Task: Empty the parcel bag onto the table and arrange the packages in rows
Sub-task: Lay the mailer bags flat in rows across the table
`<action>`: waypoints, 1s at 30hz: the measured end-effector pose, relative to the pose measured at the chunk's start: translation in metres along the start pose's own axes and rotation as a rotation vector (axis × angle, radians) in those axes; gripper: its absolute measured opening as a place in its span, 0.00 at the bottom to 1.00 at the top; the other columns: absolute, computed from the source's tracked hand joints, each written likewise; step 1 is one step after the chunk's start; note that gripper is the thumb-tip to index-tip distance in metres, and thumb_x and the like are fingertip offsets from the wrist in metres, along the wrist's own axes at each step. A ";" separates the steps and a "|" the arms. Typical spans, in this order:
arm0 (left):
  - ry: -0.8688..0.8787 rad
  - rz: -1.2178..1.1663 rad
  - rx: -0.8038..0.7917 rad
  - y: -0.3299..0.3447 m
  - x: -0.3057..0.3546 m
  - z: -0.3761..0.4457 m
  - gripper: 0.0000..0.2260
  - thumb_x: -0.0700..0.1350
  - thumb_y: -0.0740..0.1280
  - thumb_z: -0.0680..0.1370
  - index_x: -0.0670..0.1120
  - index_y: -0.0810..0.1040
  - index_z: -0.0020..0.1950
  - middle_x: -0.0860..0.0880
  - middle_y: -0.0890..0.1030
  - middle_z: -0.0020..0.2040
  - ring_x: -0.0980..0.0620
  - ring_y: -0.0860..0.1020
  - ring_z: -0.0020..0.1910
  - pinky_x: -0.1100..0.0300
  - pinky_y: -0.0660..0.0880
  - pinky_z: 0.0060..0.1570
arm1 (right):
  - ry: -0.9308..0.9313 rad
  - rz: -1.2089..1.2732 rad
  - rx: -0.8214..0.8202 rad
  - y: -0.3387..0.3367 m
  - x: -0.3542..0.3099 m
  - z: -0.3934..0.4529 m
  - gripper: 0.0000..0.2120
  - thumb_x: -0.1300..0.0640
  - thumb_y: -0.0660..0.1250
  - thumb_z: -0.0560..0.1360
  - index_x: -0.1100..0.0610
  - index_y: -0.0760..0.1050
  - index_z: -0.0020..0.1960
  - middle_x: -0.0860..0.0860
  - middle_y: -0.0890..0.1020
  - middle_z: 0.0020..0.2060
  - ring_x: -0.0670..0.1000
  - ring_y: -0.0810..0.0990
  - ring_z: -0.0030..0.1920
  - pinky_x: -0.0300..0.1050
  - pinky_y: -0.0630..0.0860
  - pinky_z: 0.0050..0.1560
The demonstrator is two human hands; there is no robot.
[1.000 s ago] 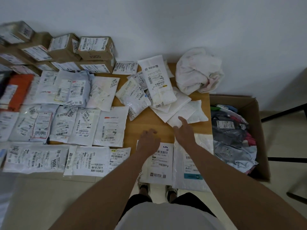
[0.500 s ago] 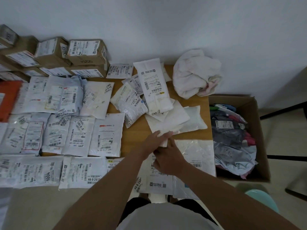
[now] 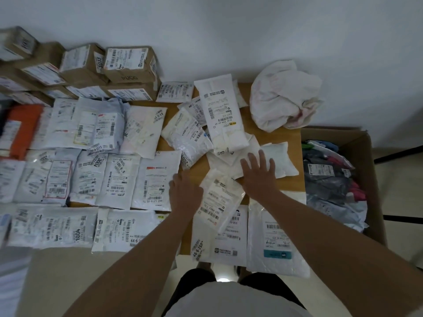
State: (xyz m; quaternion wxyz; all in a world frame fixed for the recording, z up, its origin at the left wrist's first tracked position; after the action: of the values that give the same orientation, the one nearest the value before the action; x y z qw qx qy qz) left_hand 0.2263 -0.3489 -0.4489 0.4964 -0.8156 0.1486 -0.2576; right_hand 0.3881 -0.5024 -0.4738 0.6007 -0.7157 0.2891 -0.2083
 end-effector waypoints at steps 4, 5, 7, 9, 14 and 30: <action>0.467 0.065 -0.063 0.011 0.036 -0.022 0.23 0.52 0.67 0.75 0.49 0.70 0.69 0.46 0.70 0.68 0.44 0.68 0.66 0.51 0.69 0.63 | -0.033 -0.014 0.051 -0.009 -0.008 0.014 0.15 0.48 0.70 0.66 0.58 0.80 0.46 0.58 0.81 0.49 0.63 0.80 0.56 0.68 0.72 0.58; 0.494 0.124 -0.177 0.023 0.038 -0.026 0.26 0.56 0.67 0.76 0.52 0.67 0.72 0.47 0.65 0.72 0.43 0.64 0.70 0.49 0.67 0.67 | -0.047 -0.014 0.134 -0.015 -0.010 0.016 0.10 0.53 0.71 0.66 0.58 0.79 0.44 0.57 0.81 0.46 0.61 0.80 0.53 0.67 0.71 0.59; 0.430 0.224 -0.333 0.040 0.032 -0.029 0.34 0.60 0.66 0.75 0.55 0.56 0.77 0.48 0.54 0.78 0.42 0.56 0.75 0.46 0.60 0.72 | -0.099 0.026 0.294 -0.029 -0.016 0.015 0.06 0.61 0.67 0.69 0.57 0.79 0.45 0.55 0.81 0.45 0.60 0.79 0.55 0.66 0.67 0.63; 0.352 0.246 -0.361 0.047 0.025 -0.027 0.38 0.60 0.66 0.76 0.54 0.50 0.79 0.46 0.48 0.79 0.40 0.52 0.76 0.46 0.57 0.73 | -0.118 0.061 0.458 -0.050 -0.017 0.011 0.10 0.62 0.60 0.72 0.56 0.78 0.48 0.53 0.82 0.48 0.58 0.78 0.60 0.64 0.63 0.66; 0.233 0.325 -0.312 0.047 0.022 -0.019 0.34 0.58 0.60 0.79 0.50 0.48 0.80 0.43 0.45 0.79 0.40 0.49 0.77 0.46 0.53 0.73 | -0.024 0.259 0.722 -0.114 -0.001 -0.005 0.06 0.58 0.59 0.79 0.54 0.75 0.53 0.49 0.81 0.46 0.54 0.78 0.56 0.59 0.59 0.66; 0.097 -0.261 -0.029 0.020 0.040 -0.003 0.18 0.45 0.61 0.81 0.43 0.70 0.71 0.40 0.69 0.69 0.43 0.67 0.68 0.51 0.64 0.67 | 0.588 0.475 0.091 -0.021 0.059 -0.049 0.23 0.48 0.65 0.74 0.58 0.73 0.65 0.60 0.73 0.63 0.63 0.70 0.64 0.57 0.66 0.64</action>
State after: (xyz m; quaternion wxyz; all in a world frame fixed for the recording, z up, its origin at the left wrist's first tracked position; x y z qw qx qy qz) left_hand 0.2578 -0.3809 -0.4546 0.4391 -0.8217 0.0689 -0.3569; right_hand 0.4044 -0.5753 -0.4469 0.5549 -0.5110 0.5975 -0.2721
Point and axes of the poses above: each hand's wrist, its own z-axis towards the middle knuckle, its own y-axis out of the palm, x = y × z, the point moved 6 cm from there along z, towards the middle knuckle
